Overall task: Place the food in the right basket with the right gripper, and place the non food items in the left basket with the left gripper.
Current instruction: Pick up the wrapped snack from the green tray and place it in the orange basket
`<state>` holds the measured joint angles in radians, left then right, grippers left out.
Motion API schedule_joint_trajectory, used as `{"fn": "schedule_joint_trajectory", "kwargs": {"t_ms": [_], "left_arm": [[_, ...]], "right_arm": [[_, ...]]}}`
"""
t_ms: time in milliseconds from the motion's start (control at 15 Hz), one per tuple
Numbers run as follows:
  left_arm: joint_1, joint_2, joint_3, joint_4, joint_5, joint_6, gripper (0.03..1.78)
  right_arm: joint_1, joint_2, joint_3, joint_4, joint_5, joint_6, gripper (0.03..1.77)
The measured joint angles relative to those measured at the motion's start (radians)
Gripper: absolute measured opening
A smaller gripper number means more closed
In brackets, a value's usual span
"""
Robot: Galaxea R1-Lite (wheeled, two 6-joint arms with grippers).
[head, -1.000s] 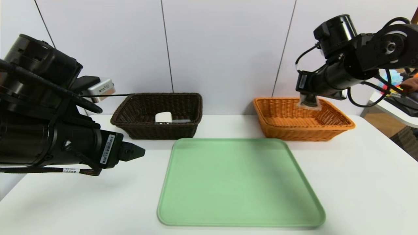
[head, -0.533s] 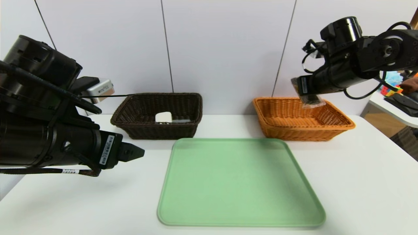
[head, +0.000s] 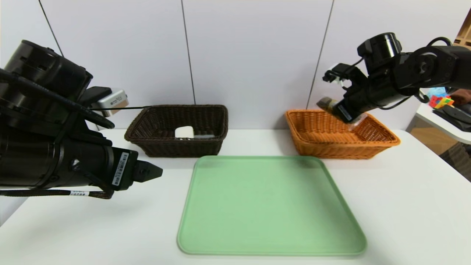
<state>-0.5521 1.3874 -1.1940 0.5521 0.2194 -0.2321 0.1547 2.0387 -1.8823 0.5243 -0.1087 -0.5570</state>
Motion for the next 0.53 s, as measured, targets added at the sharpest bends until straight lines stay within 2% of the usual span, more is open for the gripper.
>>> {"fn": "schedule_joint_trajectory", "kwargs": {"t_ms": [200,400,533], "left_arm": [[0.0,0.001,0.003,0.0,0.0,-0.003,1.69],[0.0,0.001,0.013,-0.011,0.0,-0.004,1.69],[0.0,0.001,0.033,-0.037,0.0,-0.004,1.69]], "right_arm": [[-0.028,0.029,0.0,0.001,0.006,-0.172,0.36],[-0.042,0.057,0.001,0.0,0.007,-0.279,0.36],[-0.046,0.072,-0.003,-0.001,0.009,-0.308,0.36]]}}
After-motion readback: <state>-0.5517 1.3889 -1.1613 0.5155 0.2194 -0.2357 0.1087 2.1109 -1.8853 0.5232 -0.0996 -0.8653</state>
